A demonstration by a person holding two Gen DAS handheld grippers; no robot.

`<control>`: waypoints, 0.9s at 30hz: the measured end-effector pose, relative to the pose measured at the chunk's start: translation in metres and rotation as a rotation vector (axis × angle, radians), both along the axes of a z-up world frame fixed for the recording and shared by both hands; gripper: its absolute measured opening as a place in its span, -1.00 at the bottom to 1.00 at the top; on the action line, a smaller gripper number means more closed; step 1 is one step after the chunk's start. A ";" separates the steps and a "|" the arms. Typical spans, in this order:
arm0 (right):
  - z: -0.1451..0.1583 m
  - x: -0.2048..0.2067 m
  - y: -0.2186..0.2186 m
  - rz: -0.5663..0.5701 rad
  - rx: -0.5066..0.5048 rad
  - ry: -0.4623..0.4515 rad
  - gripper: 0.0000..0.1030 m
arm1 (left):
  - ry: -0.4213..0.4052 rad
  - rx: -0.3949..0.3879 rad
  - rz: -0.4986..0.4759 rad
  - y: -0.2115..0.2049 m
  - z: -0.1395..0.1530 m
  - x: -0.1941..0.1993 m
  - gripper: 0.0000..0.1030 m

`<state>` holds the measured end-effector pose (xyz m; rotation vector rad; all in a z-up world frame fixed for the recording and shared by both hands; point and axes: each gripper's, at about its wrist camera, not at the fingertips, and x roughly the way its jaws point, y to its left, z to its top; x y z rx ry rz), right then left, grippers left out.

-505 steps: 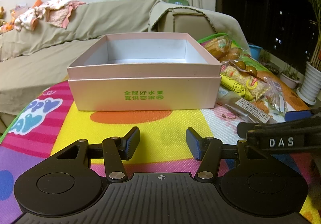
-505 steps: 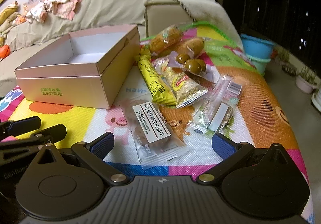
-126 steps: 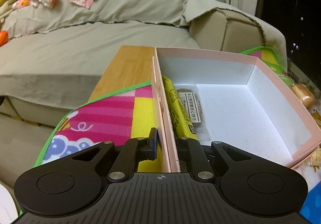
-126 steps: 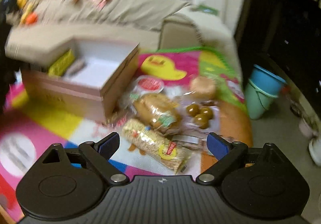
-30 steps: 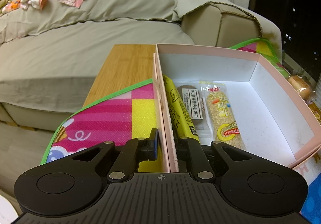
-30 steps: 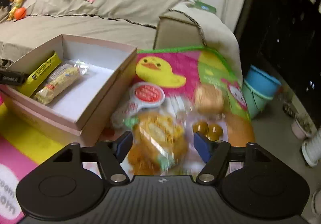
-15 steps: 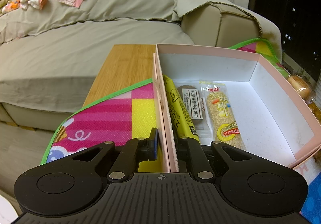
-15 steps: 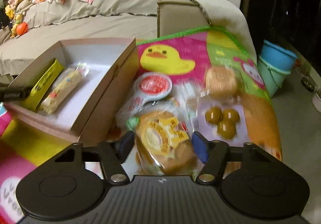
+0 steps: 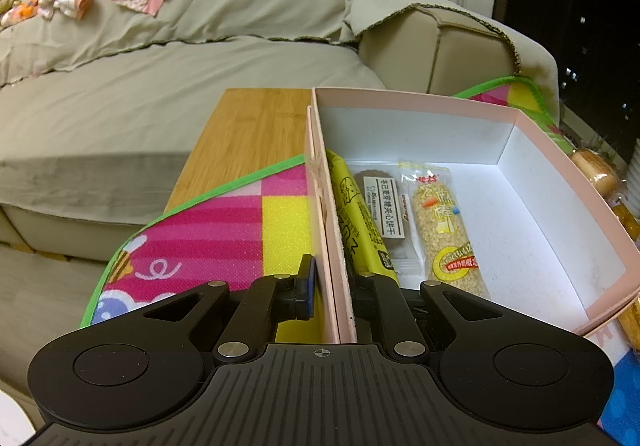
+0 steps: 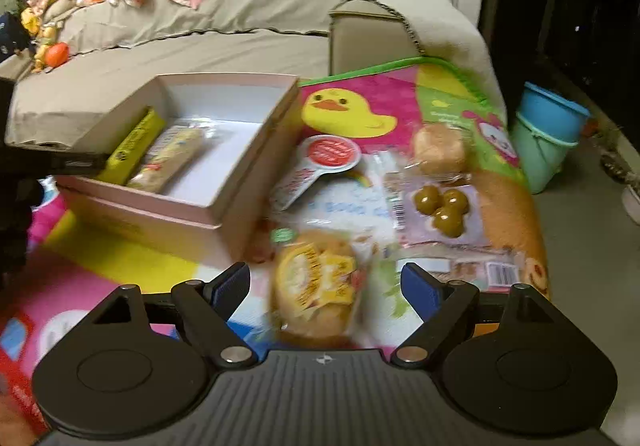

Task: Organize objects
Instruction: 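Grasp the round bread bun packet with the right tool, then lift the bread bun packet and carry it toward the box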

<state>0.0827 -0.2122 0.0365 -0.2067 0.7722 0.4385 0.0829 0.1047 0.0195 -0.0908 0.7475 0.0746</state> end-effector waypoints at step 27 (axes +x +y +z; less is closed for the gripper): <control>-0.011 -0.004 -0.001 -0.015 0.019 0.138 0.06 | -0.002 -0.001 -0.003 0.001 -0.001 0.001 -0.78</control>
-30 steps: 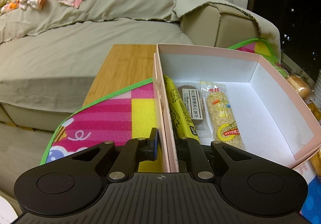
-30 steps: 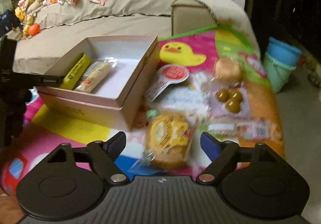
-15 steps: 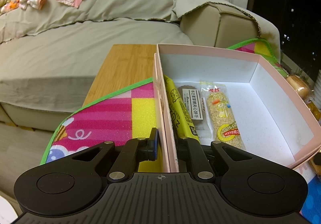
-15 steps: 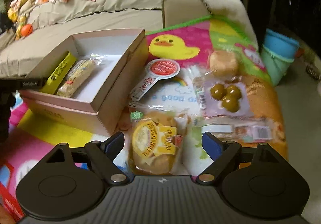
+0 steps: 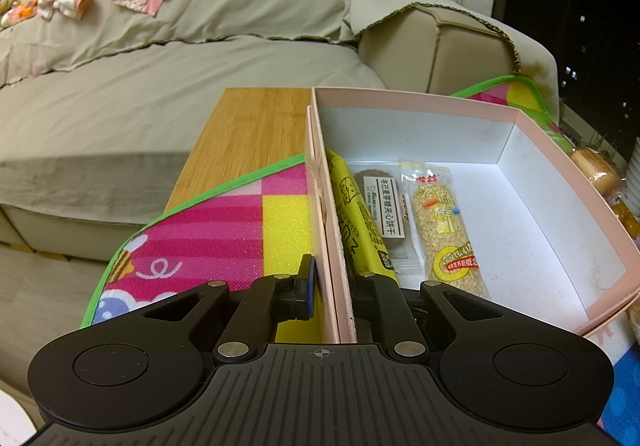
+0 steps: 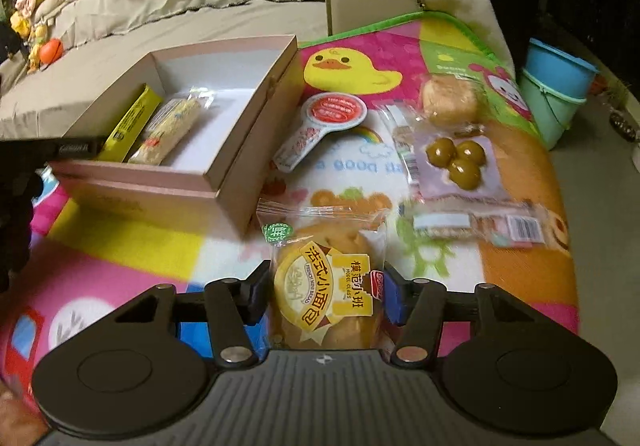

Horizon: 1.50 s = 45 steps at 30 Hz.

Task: Organize objects
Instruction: 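Lift the bread bun packet and carry it toward the box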

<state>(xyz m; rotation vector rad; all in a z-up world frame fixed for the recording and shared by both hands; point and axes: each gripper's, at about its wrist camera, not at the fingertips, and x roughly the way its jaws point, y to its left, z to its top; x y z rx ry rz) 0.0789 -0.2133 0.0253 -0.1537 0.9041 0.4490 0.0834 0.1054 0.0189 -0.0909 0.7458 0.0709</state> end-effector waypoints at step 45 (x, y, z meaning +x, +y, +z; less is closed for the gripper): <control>0.077 0.131 0.167 0.141 0.248 -0.058 0.43 | 0.004 0.008 0.004 -0.001 -0.002 -0.002 -0.78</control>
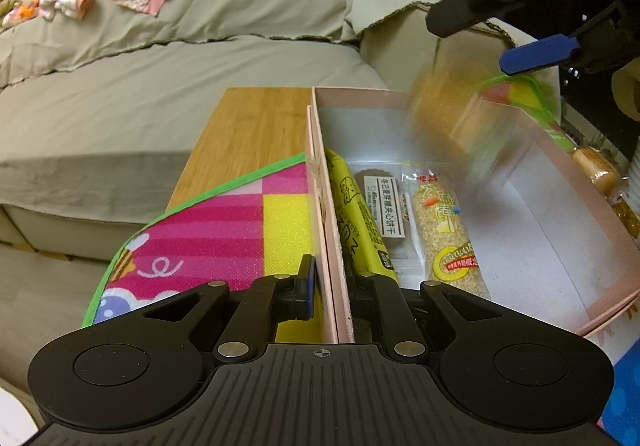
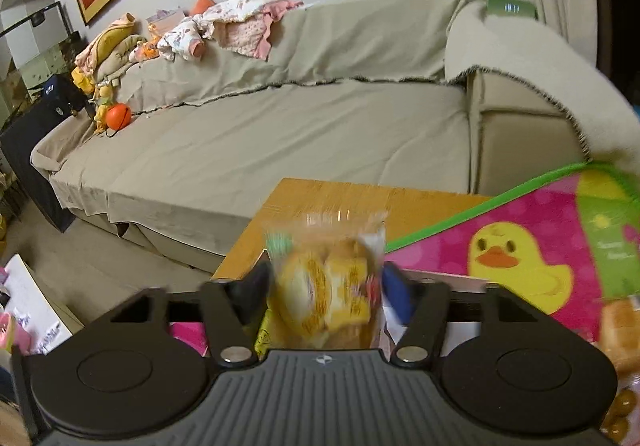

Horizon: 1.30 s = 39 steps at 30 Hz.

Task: Organize objects
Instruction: 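Lift the bread bun packet and carry it toward the box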

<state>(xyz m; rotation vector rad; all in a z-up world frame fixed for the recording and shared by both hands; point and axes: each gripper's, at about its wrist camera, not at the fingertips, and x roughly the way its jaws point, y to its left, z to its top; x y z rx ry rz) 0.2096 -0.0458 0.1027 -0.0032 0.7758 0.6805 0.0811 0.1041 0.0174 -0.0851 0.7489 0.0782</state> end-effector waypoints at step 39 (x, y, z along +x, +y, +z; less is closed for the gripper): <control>-0.100 -0.015 -0.269 -0.616 -0.109 0.118 -0.11 | -0.004 -0.005 0.000 0.000 -0.001 -0.003 -0.77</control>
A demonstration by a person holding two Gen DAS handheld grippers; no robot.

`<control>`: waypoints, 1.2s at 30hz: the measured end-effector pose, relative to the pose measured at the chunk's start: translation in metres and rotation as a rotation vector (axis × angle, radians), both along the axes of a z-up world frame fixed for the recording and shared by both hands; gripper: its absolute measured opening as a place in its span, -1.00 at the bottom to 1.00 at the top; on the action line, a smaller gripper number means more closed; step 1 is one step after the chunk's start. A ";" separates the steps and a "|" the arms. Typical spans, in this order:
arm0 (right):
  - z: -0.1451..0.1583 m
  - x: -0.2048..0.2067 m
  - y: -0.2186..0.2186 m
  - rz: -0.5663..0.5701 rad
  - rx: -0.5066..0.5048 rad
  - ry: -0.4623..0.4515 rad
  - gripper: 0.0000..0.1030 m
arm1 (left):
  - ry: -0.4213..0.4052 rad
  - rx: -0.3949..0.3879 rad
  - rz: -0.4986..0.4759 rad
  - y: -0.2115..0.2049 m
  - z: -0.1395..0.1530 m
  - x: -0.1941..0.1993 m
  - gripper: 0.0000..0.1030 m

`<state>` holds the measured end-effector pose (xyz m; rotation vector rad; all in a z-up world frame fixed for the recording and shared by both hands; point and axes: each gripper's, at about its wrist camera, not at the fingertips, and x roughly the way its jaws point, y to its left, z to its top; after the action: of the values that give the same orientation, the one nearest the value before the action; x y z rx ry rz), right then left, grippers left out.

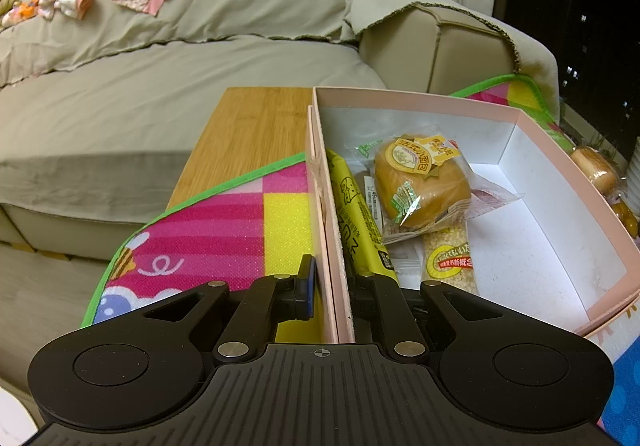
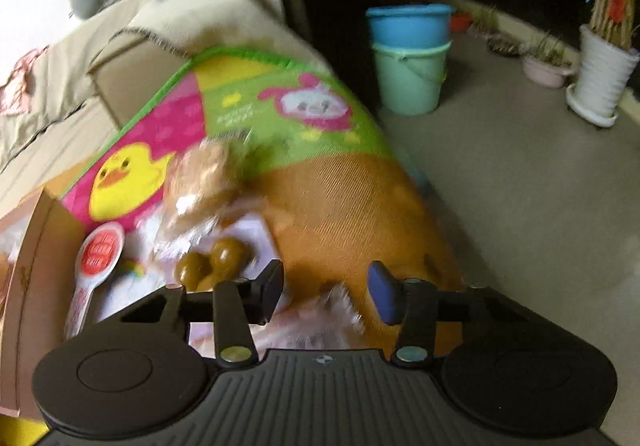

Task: Organize objects
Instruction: 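Lift the bread bun packet and carry it toward the box, then release the bread bun packet into the box and withdraw the right tool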

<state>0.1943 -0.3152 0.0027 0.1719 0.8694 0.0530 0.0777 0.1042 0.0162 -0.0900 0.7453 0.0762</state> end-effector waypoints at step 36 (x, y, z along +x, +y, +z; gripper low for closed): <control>0.033 -0.088 0.048 0.200 -0.095 -0.078 0.42 | 0.006 0.001 -0.013 0.002 0.002 0.000 -0.77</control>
<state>0.1062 -0.2670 0.0353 -0.0067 0.8075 0.2033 0.0780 0.1061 0.0180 -0.0840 0.7513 0.0650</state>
